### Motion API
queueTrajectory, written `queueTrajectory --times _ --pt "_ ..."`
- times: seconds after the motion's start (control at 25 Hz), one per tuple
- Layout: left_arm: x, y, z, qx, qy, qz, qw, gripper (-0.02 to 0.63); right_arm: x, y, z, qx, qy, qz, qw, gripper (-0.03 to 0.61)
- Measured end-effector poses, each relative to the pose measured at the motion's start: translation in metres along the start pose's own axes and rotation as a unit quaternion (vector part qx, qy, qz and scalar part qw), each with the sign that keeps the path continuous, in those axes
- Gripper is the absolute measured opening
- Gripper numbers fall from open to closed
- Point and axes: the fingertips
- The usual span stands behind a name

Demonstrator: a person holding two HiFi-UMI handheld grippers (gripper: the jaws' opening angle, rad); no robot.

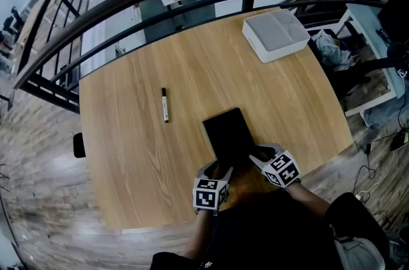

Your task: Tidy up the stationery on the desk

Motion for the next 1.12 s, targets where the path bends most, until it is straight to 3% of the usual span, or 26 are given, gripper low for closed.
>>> queueTrajectory --times 0.24,0.56,0.84,1.12 --pt "-0.001 -0.009 0.005 -0.005 -0.003 -0.049 0.9988 0.172 -0.003 -0.003 0.002 -0.007 0.009 -0.003 1.0 0.149" --pt "0.001 -0.026 0.012 -0.05 -0.011 -0.032 0.9982 -0.002 -0.013 -0.031 0.018 -0.088 0.05 -0.005 0.995 0.006" --pt "-0.004 -0.052 0.032 -0.12 -0.02 -0.033 0.9921 -0.002 -0.012 -0.065 0.045 -0.172 0.044 -0.014 0.984 0.006" --pt "-0.019 -0.067 0.058 -0.158 -0.062 -0.05 0.9842 -0.002 -0.005 -0.085 0.077 -0.221 0.016 -0.005 0.975 0.006"
Point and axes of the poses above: the fingertips, and each gripper's own axes: z backward along the fingers, x to its left, y out of its underside
